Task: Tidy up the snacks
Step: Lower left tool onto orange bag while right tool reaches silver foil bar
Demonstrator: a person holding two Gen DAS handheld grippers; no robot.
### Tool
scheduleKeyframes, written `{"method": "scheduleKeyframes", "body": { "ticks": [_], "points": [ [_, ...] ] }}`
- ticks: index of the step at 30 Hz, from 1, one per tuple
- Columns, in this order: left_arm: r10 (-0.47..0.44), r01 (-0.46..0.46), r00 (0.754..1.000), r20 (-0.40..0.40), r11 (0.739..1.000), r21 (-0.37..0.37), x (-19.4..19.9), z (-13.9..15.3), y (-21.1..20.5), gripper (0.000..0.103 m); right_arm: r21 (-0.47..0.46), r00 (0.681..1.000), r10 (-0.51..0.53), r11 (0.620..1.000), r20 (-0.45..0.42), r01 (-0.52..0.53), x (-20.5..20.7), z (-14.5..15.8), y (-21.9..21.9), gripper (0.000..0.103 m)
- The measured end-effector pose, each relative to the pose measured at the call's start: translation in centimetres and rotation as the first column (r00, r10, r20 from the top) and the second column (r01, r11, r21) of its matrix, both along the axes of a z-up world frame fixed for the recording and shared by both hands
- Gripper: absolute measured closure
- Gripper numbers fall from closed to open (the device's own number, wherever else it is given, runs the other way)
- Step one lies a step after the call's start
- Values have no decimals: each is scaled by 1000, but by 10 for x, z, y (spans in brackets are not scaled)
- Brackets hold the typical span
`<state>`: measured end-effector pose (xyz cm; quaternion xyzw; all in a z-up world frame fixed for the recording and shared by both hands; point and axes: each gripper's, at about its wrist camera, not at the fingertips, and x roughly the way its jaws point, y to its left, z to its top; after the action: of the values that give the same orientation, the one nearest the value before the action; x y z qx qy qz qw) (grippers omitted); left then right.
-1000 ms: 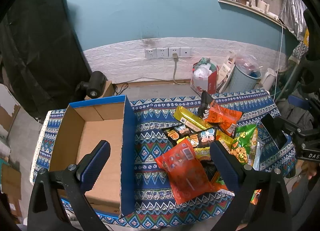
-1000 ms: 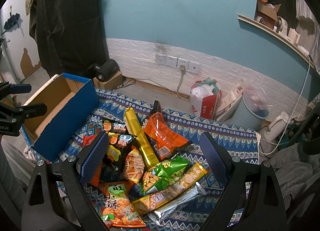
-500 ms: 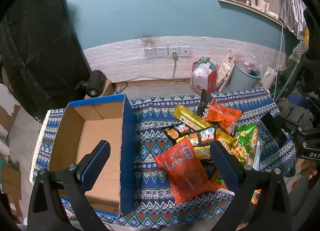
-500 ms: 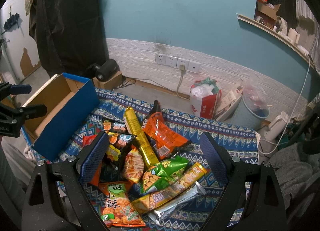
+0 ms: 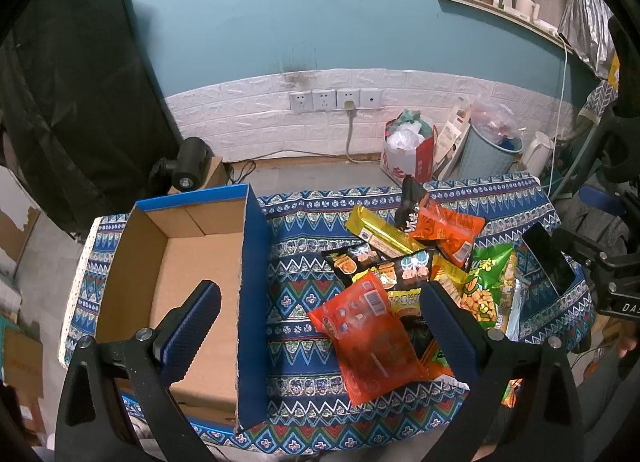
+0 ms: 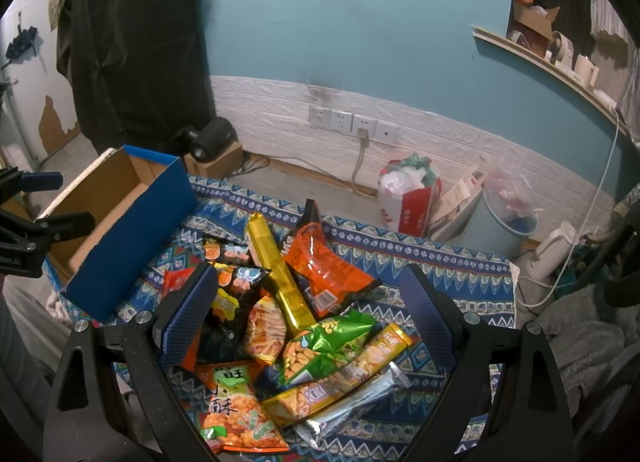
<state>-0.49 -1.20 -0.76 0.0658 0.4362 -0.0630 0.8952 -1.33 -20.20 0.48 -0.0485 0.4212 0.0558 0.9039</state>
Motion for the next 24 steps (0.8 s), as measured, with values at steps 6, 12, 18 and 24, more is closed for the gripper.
{"method": "scheduleKeyframes", "body": {
  "ticks": [6, 12, 18, 24],
  "points": [
    [-1, 1, 1000, -10, 1000, -2, 2, -4, -2, 2, -7, 1000, -10, 1000, -8, 9, 0, -3, -3, 13],
    [-2, 1, 995, -99, 1000, -9, 16, -30, -8, 2, -40, 997, -53, 998, -52, 51, 6, -15, -10, 13],
    [8, -12, 974, -226, 1000, -15, 28, -72, -17, 2, -70, 980, -141, 989, -137, 133, 9, -40, -35, 13],
    [42, -55, 933, -359, 998, -28, 40, -116, -23, 2, -102, 937, -232, 972, -262, 212, 5, -81, -63, 13]
  ]
}}
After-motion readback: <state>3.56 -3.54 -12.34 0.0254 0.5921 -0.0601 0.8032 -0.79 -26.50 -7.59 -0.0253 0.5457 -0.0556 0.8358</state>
